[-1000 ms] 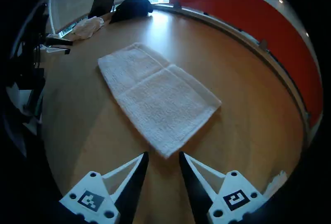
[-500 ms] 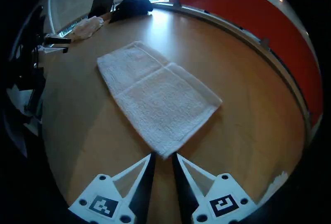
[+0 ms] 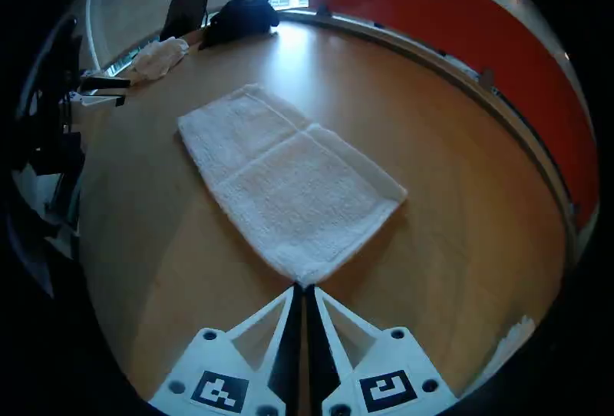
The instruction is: Fold towel
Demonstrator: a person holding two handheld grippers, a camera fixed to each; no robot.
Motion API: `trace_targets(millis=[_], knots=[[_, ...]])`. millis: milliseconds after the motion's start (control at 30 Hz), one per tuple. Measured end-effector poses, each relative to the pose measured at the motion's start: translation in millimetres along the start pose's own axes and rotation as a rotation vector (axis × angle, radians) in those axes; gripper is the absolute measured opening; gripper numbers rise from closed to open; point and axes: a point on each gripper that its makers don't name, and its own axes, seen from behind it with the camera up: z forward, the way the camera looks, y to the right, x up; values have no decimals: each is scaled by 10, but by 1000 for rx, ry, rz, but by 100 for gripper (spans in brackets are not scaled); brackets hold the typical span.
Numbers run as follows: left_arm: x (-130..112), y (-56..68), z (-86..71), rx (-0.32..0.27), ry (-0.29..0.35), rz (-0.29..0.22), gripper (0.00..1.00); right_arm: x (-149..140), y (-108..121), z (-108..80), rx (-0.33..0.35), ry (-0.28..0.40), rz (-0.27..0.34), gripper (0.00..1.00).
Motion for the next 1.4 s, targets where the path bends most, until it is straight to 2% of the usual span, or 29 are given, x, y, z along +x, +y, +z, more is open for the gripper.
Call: trace_targets(millis=[400, 767, 1400], knots=[[53, -45, 4, 4, 4, -1, 92, 319, 45, -227, -52, 76, 14, 3], [95, -6, 19, -1, 5, 4, 92, 696, 103, -515, -91, 147, -27, 3], [123, 104, 62, -10, 4, 9, 92, 948, 215, -847, -132, 188, -67, 3]])
